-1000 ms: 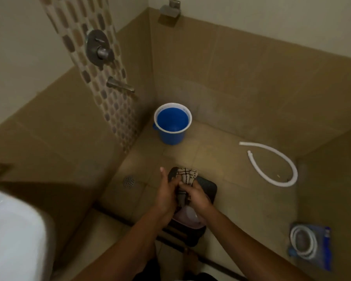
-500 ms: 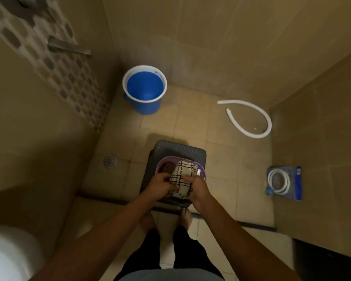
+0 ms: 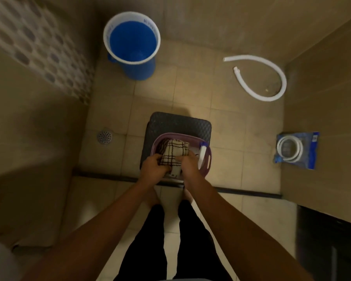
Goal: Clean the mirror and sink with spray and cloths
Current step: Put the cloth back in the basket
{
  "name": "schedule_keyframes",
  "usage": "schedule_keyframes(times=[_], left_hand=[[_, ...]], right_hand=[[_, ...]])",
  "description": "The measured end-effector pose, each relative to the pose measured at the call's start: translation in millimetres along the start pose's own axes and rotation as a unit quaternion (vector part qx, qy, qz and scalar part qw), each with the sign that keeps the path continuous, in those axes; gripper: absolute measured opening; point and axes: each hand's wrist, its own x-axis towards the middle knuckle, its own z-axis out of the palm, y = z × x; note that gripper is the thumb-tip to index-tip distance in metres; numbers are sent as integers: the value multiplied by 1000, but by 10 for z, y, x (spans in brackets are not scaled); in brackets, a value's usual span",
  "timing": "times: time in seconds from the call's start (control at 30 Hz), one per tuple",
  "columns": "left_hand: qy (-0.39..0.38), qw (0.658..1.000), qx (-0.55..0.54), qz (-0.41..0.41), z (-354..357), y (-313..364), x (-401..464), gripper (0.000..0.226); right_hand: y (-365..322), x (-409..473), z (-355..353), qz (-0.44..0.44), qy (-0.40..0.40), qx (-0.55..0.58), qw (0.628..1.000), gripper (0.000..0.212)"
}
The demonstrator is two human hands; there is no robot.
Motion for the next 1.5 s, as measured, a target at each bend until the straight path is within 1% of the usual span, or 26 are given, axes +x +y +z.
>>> schedule_keyframes(times=[0.13, 0.27, 0.43, 0.5, 0.6, 0.7, 0.73, 0.8, 0.87, 0.93, 1.0, 1.03, 1.1, 1.17, 1.23, 1.3, 1.37, 1.47, 1.5], left_hand=[[25, 996, 72, 50, -44, -63, 74, 36], [58, 980, 166, 88, 1, -135, 165, 24], [89, 960, 230, 134, 65, -158, 218, 38], [102, 946, 263, 162, 84, -202, 225, 40], [94, 919, 319, 211, 109, -291, 258, 33], [92, 898, 356, 240, 131, -366, 287, 29], [89, 901, 348, 245, 138, -364, 272, 29], [81, 921, 305, 230, 170, -307, 233, 34], [73, 951, 237, 187, 212, -230, 217, 42], [71, 978, 141, 134, 243, -164, 221, 45], [66, 992, 76, 76, 236, -99, 244, 47], [64, 994, 68, 58, 226, -78, 265, 48], [51, 994, 78, 48, 212, -41, 286, 50], [36, 993, 97, 61, 212, -12, 283, 51], [33, 991, 109, 76, 211, -6, 269, 49], [36, 988, 120, 90, 201, -31, 258, 45], [36, 985, 134, 101, 186, -79, 252, 40], [8, 978, 178, 105, 195, -172, 279, 38], [-5, 975, 195, 108, 200, -190, 287, 36]], right_hand=[[122, 177, 131, 12, -8, 32, 999, 33], [214, 356, 245, 35, -5, 71, 997, 36], [325, 582, 357, 63, -7, 85, 994, 38], [372, 691, 416, 63, 1, 81, 995, 38], [355, 757, 491, 83, 14, 93, 992, 34], [269, 676, 501, 96, 24, 120, 988, 34], [259, 653, 491, 80, 27, 124, 989, 34], [287, 630, 452, 35, 40, 120, 991, 35], [297, 590, 400, 22, 60, 135, 989, 36], [287, 554, 325, 12, 74, 126, 989, 37], [282, 532, 249, -25, 77, 81, 993, 44], [290, 527, 230, -36, 81, 65, 994, 45], [316, 538, 223, -40, 95, 54, 993, 43], [324, 592, 262, -22, 101, 87, 991, 34], [364, 702, 339, -1, 81, 112, 990, 26], [425, 814, 439, 11, 50, 103, 993, 30], [577, 1001, 514, 21, 48, 57, 997, 29], [609, 1055, 538, 41, 26, 71, 996, 24], [634, 1095, 546, 36, 29, 62, 997, 23]])
